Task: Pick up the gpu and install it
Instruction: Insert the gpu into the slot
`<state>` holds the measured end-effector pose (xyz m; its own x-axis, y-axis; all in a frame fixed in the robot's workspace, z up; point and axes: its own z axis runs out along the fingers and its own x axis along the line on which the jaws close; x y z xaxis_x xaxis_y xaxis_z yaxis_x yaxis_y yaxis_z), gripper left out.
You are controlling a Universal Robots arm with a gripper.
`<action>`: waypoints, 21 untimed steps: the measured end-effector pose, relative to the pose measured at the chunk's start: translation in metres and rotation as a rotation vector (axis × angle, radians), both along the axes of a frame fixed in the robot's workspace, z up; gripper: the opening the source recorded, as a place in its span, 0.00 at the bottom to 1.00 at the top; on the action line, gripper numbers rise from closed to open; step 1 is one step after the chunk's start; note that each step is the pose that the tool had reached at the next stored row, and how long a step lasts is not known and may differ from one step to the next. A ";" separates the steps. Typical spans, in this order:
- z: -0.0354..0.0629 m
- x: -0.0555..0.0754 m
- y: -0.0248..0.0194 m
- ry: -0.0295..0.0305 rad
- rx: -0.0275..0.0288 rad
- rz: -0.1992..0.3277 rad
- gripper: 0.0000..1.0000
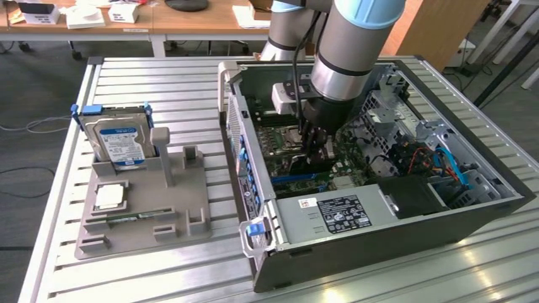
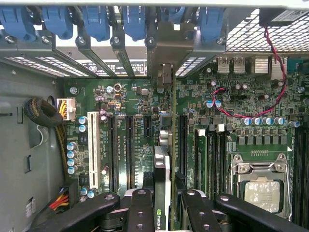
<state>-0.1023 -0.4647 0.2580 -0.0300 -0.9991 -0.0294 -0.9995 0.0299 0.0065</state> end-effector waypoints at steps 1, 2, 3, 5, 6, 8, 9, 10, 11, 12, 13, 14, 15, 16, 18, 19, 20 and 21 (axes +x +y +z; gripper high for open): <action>-0.0001 0.000 0.0000 -0.0001 0.0000 0.000 0.27; -0.0009 0.000 0.0000 -0.0002 0.0002 0.000 0.27; -0.0009 0.000 0.0000 -0.0001 0.0001 0.000 0.27; -0.0011 0.000 0.0000 -0.0001 0.0002 -0.004 0.27; -0.0011 0.000 0.0000 -0.0001 0.0002 -0.004 0.27; -0.0011 0.000 0.0000 -0.0001 0.0002 -0.005 0.27; -0.0011 0.000 0.0000 -0.0001 0.0002 -0.006 0.27; -0.0011 0.000 0.0000 -0.0002 0.0001 -0.007 0.27; -0.0011 0.000 0.0000 -0.0002 -0.0003 -0.007 0.27; -0.0011 0.000 0.0000 -0.0001 -0.0007 -0.009 0.27; -0.0011 0.000 0.0000 -0.0001 -0.0009 -0.010 0.27; -0.0012 0.000 0.0000 -0.0002 -0.0013 -0.011 0.27; -0.0012 0.000 0.0000 -0.0002 -0.0020 -0.012 0.27; -0.0012 0.000 0.0001 -0.0003 -0.0034 -0.014 0.27; -0.0012 0.000 0.0000 -0.0002 -0.0073 -0.016 0.27; -0.0012 0.000 0.0000 -0.0002 -0.0091 -0.018 0.27; -0.0012 0.000 0.0000 -0.0003 -0.0112 -0.019 0.27; -0.0011 0.000 0.0000 -0.0002 -0.0131 -0.019 0.27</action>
<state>-0.1025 -0.4648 0.2569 -0.0493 -0.9987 -0.0163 -0.9988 0.0492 0.0058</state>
